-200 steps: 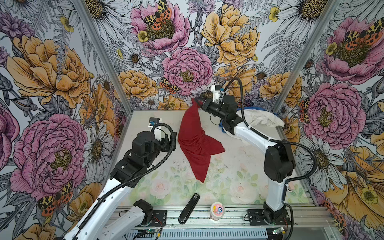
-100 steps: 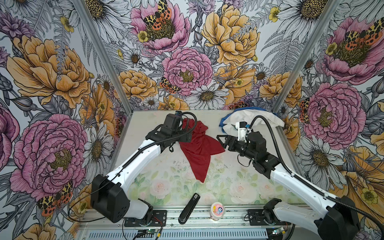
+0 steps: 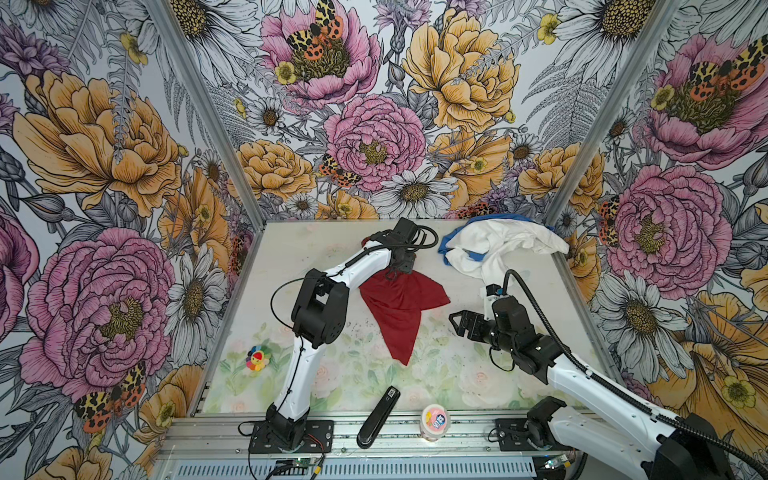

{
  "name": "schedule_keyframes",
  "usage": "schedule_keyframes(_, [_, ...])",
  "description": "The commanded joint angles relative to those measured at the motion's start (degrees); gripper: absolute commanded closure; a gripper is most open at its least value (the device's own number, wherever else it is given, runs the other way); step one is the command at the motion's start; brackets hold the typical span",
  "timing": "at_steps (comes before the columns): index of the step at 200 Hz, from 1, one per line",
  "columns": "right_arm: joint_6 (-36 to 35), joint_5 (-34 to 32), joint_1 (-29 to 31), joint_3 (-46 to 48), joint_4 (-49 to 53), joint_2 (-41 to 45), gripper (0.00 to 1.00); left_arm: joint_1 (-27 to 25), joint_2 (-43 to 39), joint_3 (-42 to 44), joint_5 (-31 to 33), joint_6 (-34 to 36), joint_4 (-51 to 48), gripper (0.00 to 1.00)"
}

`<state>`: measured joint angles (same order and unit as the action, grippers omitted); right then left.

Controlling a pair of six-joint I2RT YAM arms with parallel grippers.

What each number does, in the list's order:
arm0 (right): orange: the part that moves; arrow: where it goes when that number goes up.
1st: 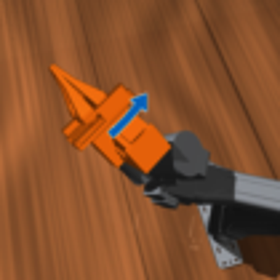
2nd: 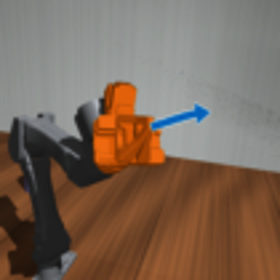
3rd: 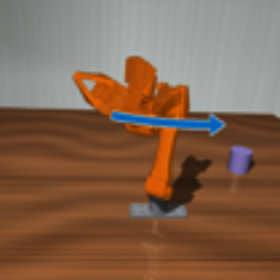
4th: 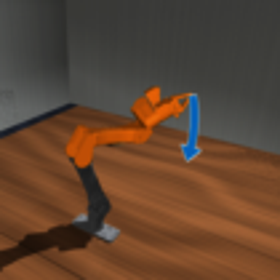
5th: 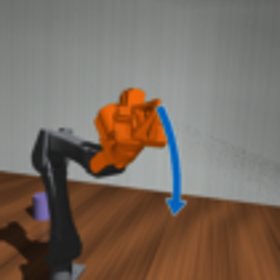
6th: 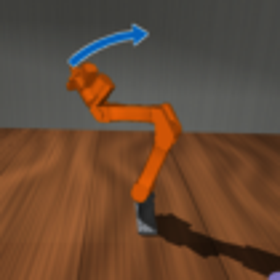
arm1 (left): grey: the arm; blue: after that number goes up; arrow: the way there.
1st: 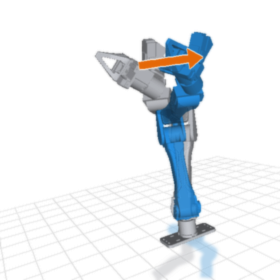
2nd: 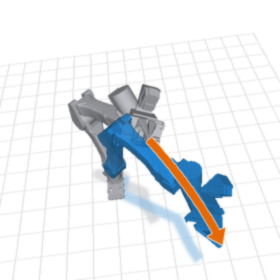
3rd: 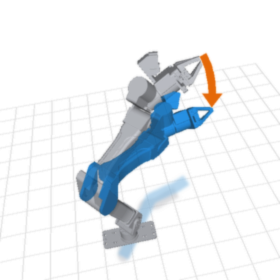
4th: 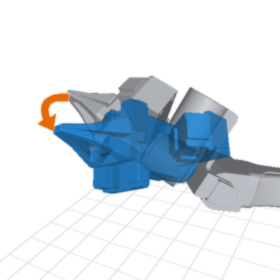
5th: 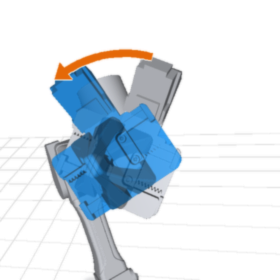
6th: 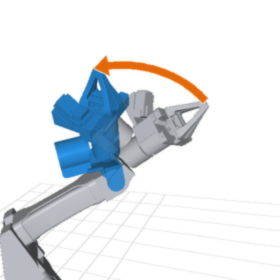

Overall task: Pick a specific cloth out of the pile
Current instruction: 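Grasp the dark red cloth with the left gripper and lift it up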

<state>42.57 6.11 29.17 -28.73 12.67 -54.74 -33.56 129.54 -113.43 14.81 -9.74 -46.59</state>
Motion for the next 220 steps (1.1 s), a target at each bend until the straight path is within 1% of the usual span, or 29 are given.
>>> schedule_keyframes(1, [-2.5, 1.3, -0.3, -3.6, -0.6, -1.6, 0.10, 0.1, 0.9, -4.6, 7.4, 1.0, -2.3, 0.47])
schedule_keyframes(6, [-2.7, 1.8, -0.3, -4.2, -0.7, -2.1, 0.10, 0.1, 1.1, -5.1, 7.9, 1.3, -2.3, 0.53])
schedule_keyframes(9, [-2.7, 1.9, -0.3, -4.4, -0.7, -2.3, 0.10, 0.2, 1.2, -5.5, 8.1, 1.5, -2.3, 0.59])
schedule_keyframes(10, [-2.8, 1.9, -0.3, -4.5, -0.7, -2.4, 0.10, 0.2, 1.2, -5.5, 8.3, 1.5, -2.3, 0.59])
schedule_keyframes(11, [-2.8, 2.0, -0.3, -4.6, -0.7, -2.4, 0.10, 0.1, 1.2, -5.6, 8.3, 1.6, -2.4, 0.63])
schedule_keyframes(15, [-2.9, 2.2, -0.3, -4.8, -0.8, -2.6, 0.10, 0.2, 1.1, -6.0, 8.7, 1.8, -2.4, 0.70])
schedule_keyframes(36, [-3.5, 2.3, -0.3, -5.9, -1.2, -3.2, 0.10, 0.3, -1.2, -7.4, 10.9, 3.4, -3.3, 1.00])
schedule_keyframes(54, [-4.1, 2.3, -0.3, -6.9, -1.6, -3.5, 0.10, 0.7, -5.7, -8.0, 12.7, 4.6, -3.3, 1.00])
schedule_keyframes(87, [-4.9, 3.5, -0.3, -9.0, -3.2, -5.6, 0.10, 2.3, -15.5, -10.7, 12.4, 5.4, -3.2, 1.00])
schedule_keyframes(120, [-5.3, 5.4, -0.3, -11.4, -4.7, -8.7, 0.10, 4.3, -22.0, -17.9, 14.6, 6.9, -3.1, 1.00])
schedule_keyframes(145, [-4.8, 6.5, -0.3, -12.0, -6.4, -10.2, 0.10, 5.9, -21.9, -27.2, 15.9, 9.3, -2.0, 1.00])
schedule_keyframes(155, [-4.5, 6.8, -0.3, -12.1, -7.0, -10.3, 0.10, 5.8, -21.0, -31.6, 17.9, 11.1, -0.5, 1.00])
schedule_keyframes(180, [-3.2, 6.8, -0.3, -11.9, -8.2, -9.7, 0.10, 6.6, -17.1, -44.3, 22.6, 19.7, 4.3, 1.00])
schedule_keyframes(188, [-3.0, 6.7, -0.3, -11.8, -8.3, -9.3, 0.10, 7.5, -18.6, -42.9, 22.7, 21.3, 8.4, 1.00])
schedule_keyframes(200, [-2.8, 6.4, -0.3, -11.5, -8.3, -8.6, 0.10, 9.3, -21.6, -39.9, 21.3, 21.8, 13.3, 1.00])
schedule_keyframes(220, [-2.6, 6.1, -0.3, -11.1, -8.3, -8.0, 0.10, 12.5, -23.6, -40.2, 17.0, 21.7, 17.0, 1.00])
